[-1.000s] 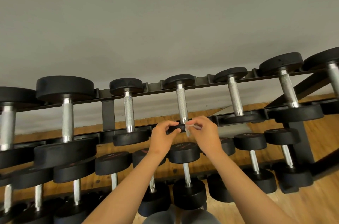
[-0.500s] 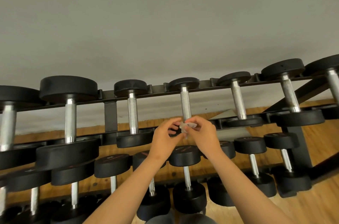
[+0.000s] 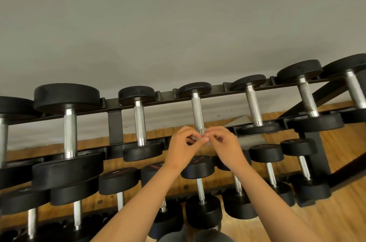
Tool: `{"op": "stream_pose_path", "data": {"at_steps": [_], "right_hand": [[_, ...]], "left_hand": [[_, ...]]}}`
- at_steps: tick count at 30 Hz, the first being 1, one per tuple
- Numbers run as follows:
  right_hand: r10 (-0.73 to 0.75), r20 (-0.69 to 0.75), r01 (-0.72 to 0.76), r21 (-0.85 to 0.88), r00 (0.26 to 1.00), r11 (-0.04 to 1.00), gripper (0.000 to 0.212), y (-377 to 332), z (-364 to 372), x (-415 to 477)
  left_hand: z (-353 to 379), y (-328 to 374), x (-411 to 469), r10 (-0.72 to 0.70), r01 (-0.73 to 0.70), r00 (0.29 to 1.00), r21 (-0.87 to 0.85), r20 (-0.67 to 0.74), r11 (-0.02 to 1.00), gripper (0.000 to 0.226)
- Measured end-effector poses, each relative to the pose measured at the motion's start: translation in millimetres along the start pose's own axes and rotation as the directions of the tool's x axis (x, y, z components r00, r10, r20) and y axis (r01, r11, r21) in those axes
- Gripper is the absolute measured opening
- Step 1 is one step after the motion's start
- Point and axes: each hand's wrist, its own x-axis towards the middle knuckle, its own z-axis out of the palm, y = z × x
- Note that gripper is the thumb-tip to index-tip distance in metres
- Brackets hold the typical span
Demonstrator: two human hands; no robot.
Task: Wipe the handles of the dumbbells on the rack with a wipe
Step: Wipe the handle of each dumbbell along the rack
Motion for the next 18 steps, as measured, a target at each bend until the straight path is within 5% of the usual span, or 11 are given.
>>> {"op": "stream_pose_path", "data": {"at_steps": [11, 18], "right_hand": [[0.0, -0.074, -0.007, -0.099, 0.997, 0.995, 0.024, 4.2, 0.5, 6.0], [-0.057, 0.026, 0.062, -0.327, 0.998, 0.943, 0.026, 5.5, 4.5, 8.8]], "left_hand": [[2.5, -5.9, 0.0, 0.105, -0.109, 0.994, 0.308, 0.029, 0.945, 0.022], [1.4, -15.9, -10.8, 0.036, -0.018, 0.994, 0.18, -0.1, 0.983, 0.014]]}}
